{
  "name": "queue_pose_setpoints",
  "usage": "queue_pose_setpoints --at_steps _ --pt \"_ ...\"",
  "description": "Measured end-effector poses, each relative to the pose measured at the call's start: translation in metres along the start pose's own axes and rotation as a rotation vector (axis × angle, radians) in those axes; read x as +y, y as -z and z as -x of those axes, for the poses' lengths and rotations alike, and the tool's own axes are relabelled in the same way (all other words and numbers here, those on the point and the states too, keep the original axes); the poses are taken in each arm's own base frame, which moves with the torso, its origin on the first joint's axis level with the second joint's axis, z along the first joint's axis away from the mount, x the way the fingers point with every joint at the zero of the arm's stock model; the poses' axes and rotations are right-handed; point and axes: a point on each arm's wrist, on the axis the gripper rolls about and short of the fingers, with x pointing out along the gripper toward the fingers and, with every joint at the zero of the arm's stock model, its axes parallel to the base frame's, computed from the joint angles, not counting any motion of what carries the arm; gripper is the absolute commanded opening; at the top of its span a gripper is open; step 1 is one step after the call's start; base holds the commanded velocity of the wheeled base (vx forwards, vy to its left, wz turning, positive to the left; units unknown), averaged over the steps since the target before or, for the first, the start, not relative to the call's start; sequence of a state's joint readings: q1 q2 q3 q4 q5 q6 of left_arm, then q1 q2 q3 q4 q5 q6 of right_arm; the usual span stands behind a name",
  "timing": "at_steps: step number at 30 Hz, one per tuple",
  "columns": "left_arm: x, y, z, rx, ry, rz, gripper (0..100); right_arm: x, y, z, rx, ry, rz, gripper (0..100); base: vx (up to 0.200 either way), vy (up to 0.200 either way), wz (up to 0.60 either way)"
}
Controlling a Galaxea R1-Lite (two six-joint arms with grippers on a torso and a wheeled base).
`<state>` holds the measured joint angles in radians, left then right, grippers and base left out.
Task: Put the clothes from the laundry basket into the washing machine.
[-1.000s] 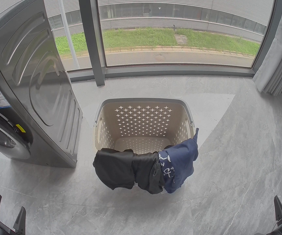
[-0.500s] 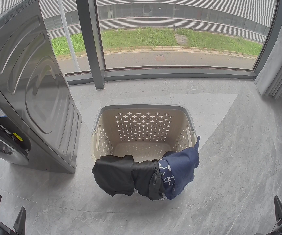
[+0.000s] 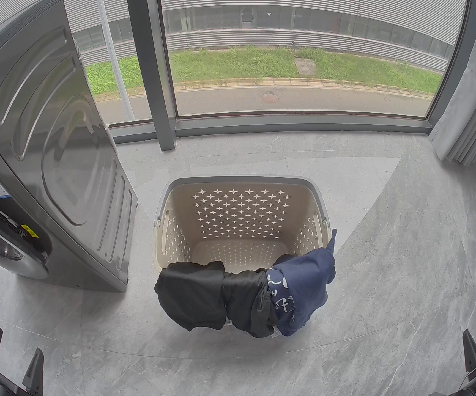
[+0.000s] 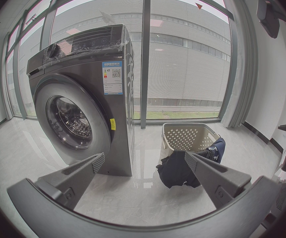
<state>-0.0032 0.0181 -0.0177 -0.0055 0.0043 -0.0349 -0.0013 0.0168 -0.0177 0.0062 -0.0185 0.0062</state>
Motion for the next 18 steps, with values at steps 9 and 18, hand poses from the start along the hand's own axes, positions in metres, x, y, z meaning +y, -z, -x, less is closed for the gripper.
queue_pose_setpoints --at_steps 9,18 --pt "0.0 0.0 0.0 0.0 0.0 0.0 100 0.0 0.0 0.0 0.0 0.0 0.0 100 0.0 -0.067 0.0" --pt "0.0 0.0 0.0 0.0 0.0 0.0 100 0.0 0.0 0.0 0.0 0.0 0.0 100 0.0 0.0 0.0"
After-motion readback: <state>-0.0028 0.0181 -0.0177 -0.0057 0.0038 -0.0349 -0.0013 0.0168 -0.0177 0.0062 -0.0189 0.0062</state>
